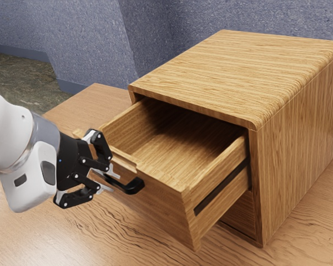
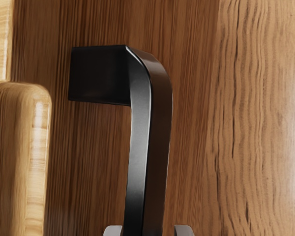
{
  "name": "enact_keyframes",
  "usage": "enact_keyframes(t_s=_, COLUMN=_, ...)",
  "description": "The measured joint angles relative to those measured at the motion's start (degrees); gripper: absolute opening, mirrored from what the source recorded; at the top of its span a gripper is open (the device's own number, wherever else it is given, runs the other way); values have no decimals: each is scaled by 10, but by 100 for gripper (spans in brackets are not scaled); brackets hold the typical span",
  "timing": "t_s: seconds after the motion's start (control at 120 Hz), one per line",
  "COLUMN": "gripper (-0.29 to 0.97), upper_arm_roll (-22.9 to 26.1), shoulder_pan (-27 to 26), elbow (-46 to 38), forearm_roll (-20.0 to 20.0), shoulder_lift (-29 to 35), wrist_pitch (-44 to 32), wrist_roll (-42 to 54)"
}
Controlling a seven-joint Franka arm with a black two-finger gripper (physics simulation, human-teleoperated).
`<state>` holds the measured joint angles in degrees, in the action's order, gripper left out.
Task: Pull the drawer handle with one arm to open the drawer
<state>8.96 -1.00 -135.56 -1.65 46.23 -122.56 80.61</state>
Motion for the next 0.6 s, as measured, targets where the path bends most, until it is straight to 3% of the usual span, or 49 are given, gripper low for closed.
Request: enact_keyframes(t_s=0.6, gripper=5, upper_arm_roll=4, shoulder_pan=-1, elbow=-27, forearm_roll=-7, shoulder_lift=47, wrist_pitch=23, wrist_roll=-10)
